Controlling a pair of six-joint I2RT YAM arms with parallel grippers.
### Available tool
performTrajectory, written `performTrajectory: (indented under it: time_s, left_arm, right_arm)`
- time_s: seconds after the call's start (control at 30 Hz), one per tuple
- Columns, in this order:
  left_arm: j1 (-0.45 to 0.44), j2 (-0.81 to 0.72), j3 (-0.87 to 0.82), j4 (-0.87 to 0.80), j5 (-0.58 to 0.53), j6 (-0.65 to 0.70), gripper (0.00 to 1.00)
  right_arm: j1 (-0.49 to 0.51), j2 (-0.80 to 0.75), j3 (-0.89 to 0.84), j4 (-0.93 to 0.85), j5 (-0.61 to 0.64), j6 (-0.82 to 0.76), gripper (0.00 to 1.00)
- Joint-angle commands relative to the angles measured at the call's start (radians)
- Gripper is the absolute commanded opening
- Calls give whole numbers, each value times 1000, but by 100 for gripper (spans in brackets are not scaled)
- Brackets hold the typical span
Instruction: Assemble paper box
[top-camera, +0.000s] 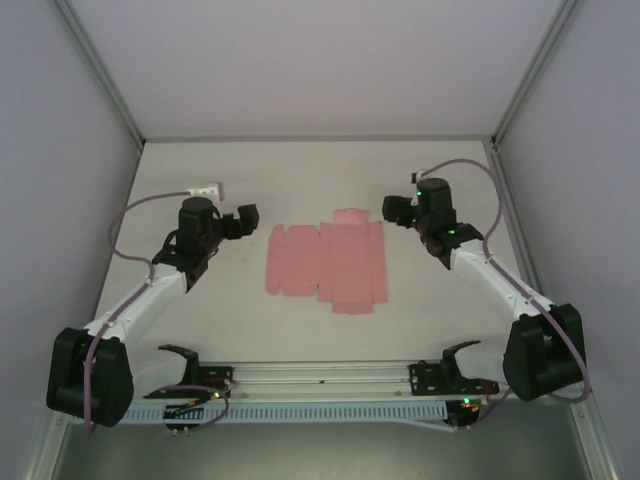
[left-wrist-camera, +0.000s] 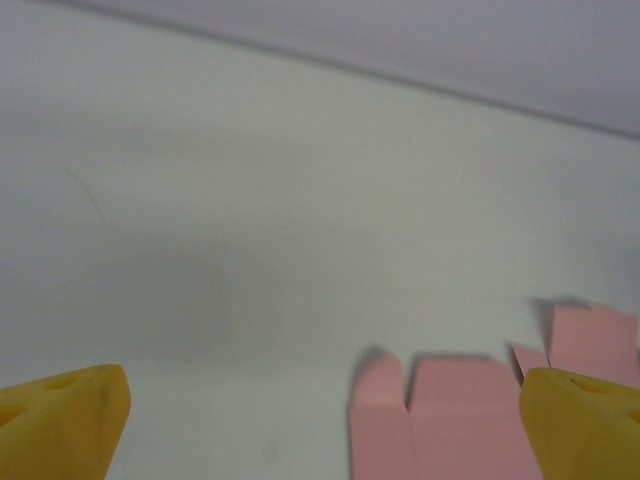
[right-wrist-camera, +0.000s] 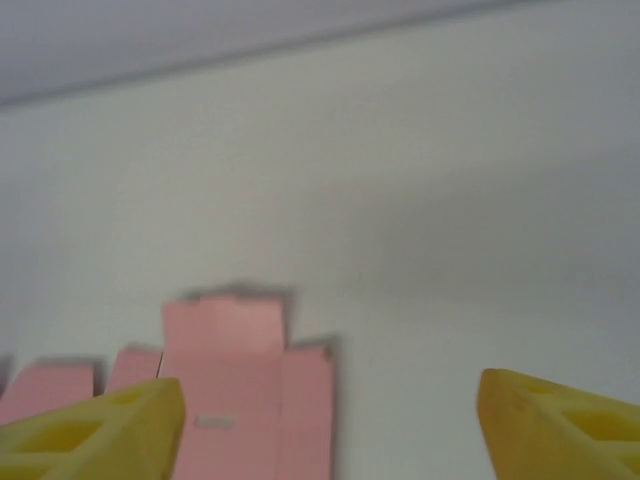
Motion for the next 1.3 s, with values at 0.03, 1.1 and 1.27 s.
performTrajectory:
  time_s: [0.03, 1.1, 1.27]
  left_arm:
    - [-23, 60, 39, -177, 61, -85, 100]
    - [-64, 431, 12, 29, 423, -122, 100]
    - [-95, 480, 33, 13, 436, -106, 100]
  right_arm:
    - [103, 89, -15, -115, -117, 135, 66]
    - [48, 442, -212, 70, -128, 244, 25]
    - [49, 439, -221, 77, -141, 236, 25]
